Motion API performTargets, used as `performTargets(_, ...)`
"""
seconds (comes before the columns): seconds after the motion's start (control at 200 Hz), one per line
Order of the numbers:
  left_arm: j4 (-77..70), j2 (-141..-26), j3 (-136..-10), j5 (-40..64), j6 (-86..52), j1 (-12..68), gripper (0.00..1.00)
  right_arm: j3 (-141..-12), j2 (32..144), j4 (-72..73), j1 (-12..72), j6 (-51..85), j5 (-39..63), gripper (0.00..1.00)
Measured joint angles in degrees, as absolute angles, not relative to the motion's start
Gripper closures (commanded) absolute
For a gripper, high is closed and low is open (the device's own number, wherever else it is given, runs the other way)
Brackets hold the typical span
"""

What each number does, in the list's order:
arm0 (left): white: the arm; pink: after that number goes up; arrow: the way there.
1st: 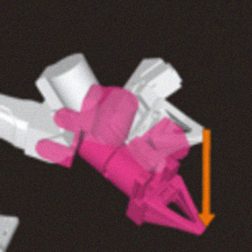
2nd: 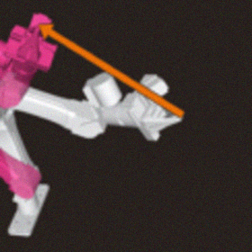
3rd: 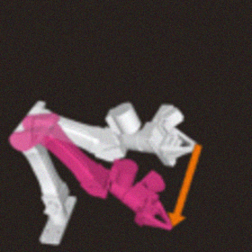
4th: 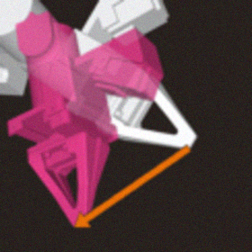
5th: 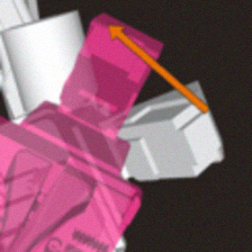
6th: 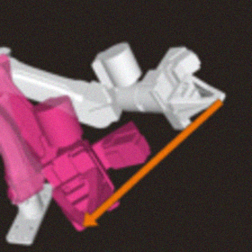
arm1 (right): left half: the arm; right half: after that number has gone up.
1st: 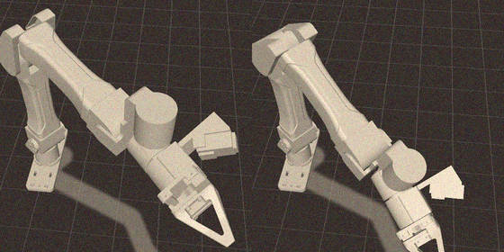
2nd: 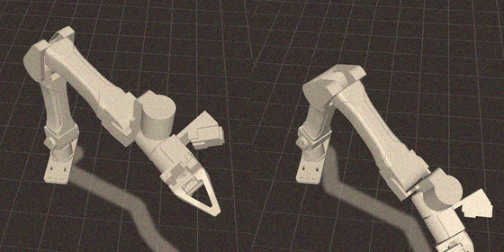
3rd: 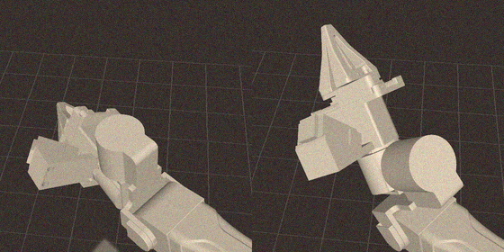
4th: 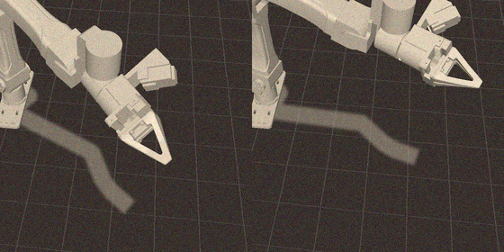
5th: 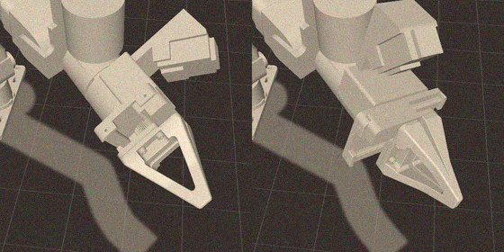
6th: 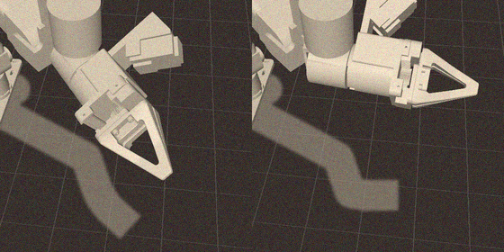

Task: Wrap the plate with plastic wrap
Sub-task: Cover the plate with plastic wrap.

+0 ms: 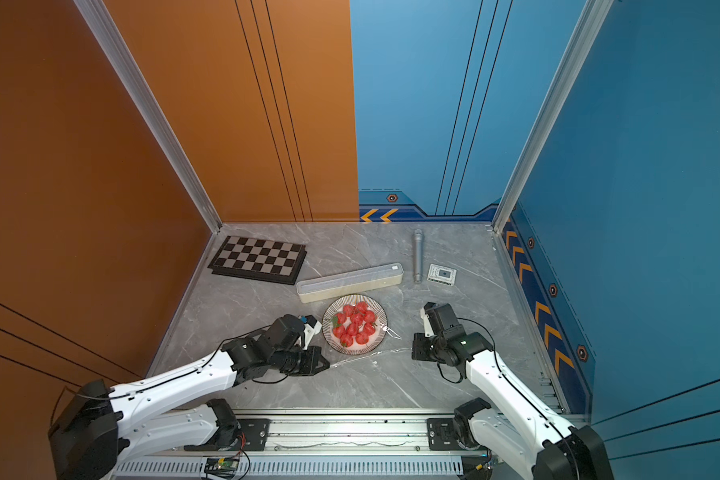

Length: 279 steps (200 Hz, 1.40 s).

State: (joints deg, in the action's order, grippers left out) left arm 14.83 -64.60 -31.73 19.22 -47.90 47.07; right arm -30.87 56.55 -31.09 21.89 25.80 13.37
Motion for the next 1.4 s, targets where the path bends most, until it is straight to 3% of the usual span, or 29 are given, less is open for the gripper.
performTargets(0.781,13.02,-75.22,-33.08,18.79,-46.35,42.33,1.00,-35.53,74.52,-18.31,25.23,27.27,13.21,1.00)
performTargets(1.396,3.11,-80.14,-33.06,18.15,-49.21,38.63,0.98,-40.07,82.76,-10.20,27.77,30.11,13.43,1.00)
